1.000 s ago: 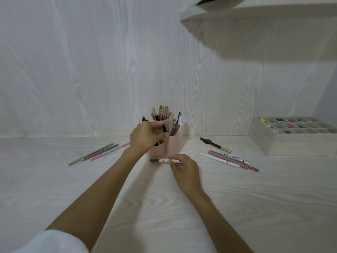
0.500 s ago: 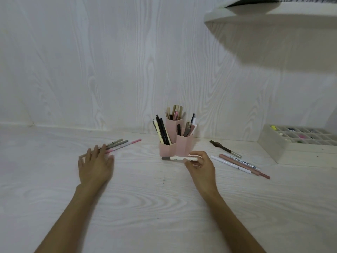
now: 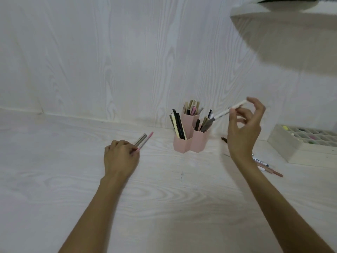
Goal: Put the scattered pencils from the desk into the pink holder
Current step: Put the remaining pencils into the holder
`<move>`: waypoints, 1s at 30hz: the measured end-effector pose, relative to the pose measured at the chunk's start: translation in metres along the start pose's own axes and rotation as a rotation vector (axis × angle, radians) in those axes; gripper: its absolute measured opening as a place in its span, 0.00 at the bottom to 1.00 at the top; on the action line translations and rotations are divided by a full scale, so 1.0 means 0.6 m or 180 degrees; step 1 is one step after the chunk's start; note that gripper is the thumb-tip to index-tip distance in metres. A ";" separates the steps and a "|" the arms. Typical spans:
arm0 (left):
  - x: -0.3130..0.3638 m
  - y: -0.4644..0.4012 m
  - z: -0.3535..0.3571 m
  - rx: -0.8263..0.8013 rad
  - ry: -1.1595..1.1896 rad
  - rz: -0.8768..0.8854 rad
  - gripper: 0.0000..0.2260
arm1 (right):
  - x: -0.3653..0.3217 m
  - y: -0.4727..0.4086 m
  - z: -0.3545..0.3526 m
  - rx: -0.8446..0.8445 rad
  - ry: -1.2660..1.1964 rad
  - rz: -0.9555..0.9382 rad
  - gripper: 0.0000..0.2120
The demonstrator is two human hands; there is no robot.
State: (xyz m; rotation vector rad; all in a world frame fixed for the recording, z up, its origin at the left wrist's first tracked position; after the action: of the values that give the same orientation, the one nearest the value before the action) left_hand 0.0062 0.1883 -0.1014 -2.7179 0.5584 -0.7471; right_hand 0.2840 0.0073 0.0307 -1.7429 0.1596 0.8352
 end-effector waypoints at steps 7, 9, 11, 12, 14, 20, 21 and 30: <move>-0.001 0.004 -0.004 0.0026 0.0287 -0.0081 0.06 | 0.002 -0.052 0.094 -0.1008 0.1260 -0.0170 0.15; -0.002 0.004 -0.003 0.0020 0.0288 -0.0067 0.06 | 0.025 -0.032 0.118 -0.1399 0.1648 -0.0220 0.11; -0.002 0.005 -0.003 0.0034 0.0330 -0.0048 0.06 | 0.043 -0.012 0.124 -0.1521 0.2001 -0.0282 0.08; -0.002 0.005 -0.003 0.0047 0.0338 -0.0039 0.06 | 0.050 -0.003 0.124 -0.1535 0.2188 -0.0324 0.09; -0.001 0.005 -0.004 0.0057 0.0350 -0.0011 0.05 | 0.056 0.007 0.121 -0.1485 0.2403 -0.0448 0.11; 0.012 0.006 -0.001 -0.0101 0.0449 0.0243 0.04 | 0.050 -0.006 0.105 -0.1566 0.2435 -0.0432 0.12; 0.014 0.007 0.001 -0.0149 0.0488 0.0287 0.04 | 0.041 -0.005 0.100 -0.1450 0.2332 -0.0440 0.11; 0.026 0.011 0.019 -0.0453 0.0781 0.0374 0.11 | 0.007 0.171 0.238 -0.3129 0.1831 -0.0776 0.19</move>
State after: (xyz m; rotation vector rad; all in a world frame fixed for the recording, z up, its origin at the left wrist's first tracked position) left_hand 0.0229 0.1775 -0.1065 -2.7081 0.8484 -1.0541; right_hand 0.1711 0.0994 -0.0682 -2.8311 -0.1146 0.1773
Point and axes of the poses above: each hand's wrist, its own y-axis away from the middle knuckle, its own z-axis out of the palm, x = y × z, the point moved 8 cm from there along -y, towards the middle knuckle, and after that the axes turned 8 degrees about -x, right-handed, at the moved point
